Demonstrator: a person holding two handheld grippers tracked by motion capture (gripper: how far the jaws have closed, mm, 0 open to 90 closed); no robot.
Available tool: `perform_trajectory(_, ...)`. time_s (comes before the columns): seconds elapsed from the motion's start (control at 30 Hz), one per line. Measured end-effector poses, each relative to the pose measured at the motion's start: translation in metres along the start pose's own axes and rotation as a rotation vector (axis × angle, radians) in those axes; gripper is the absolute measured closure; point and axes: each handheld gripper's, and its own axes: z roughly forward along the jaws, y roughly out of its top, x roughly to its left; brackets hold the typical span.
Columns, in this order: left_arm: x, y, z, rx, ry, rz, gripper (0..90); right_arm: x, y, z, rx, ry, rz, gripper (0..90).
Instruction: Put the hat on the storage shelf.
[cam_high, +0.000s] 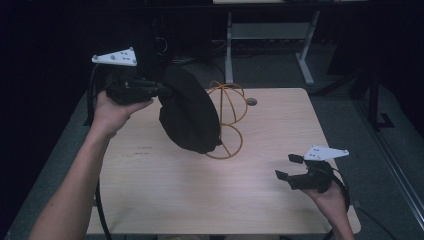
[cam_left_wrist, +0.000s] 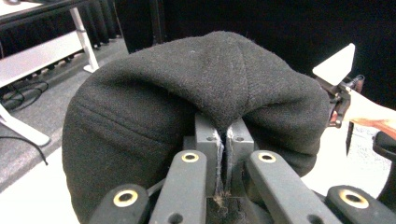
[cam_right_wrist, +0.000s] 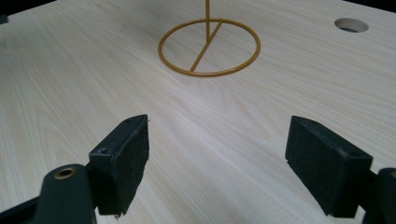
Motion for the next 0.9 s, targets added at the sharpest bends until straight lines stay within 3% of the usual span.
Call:
perform_trajectory(0.3, 0.002, 0.033, 0.009, 0.003, -0.010, 0.024, 87.0, 0.005, 0.005, -0.005, -0.039, -0.001, -0.015, 21.1)
perform_trajectory(0.57, 0.010, 0.059, 0.029, 0.068, 0.011, 0.035, 87.1, 0.003, 0.006, -0.010, -0.067, 0.005, -0.006, 21.1)
perform_trajectory(0.9, 0.019, 0.077, 0.063, 0.071, 0.014, -0.007, 87.0, 0.002, 0.005, -0.011, -0.074, 0.008, 0.005, 21.3)
